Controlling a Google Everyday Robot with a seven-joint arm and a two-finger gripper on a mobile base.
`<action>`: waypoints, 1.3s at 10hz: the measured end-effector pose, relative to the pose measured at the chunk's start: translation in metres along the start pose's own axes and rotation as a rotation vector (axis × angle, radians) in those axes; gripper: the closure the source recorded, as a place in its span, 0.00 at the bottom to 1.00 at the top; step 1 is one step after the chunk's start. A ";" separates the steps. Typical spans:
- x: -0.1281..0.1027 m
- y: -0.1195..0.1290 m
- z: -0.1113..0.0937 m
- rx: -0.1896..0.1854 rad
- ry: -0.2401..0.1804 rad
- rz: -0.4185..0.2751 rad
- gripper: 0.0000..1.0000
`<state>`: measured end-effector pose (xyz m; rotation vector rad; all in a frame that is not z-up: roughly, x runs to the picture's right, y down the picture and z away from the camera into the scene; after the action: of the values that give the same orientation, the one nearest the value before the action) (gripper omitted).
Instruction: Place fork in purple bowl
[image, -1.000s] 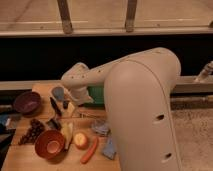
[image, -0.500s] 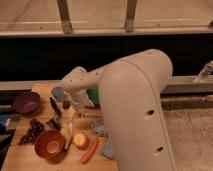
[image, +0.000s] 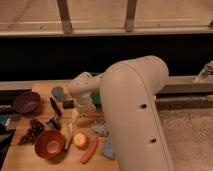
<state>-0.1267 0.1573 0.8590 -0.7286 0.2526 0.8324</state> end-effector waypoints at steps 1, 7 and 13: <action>-0.001 -0.002 0.005 0.004 0.006 -0.008 0.20; 0.006 -0.023 0.028 0.035 0.056 -0.022 0.21; 0.015 -0.029 0.028 0.024 0.076 -0.006 0.79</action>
<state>-0.0968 0.1721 0.8868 -0.7395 0.3279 0.7952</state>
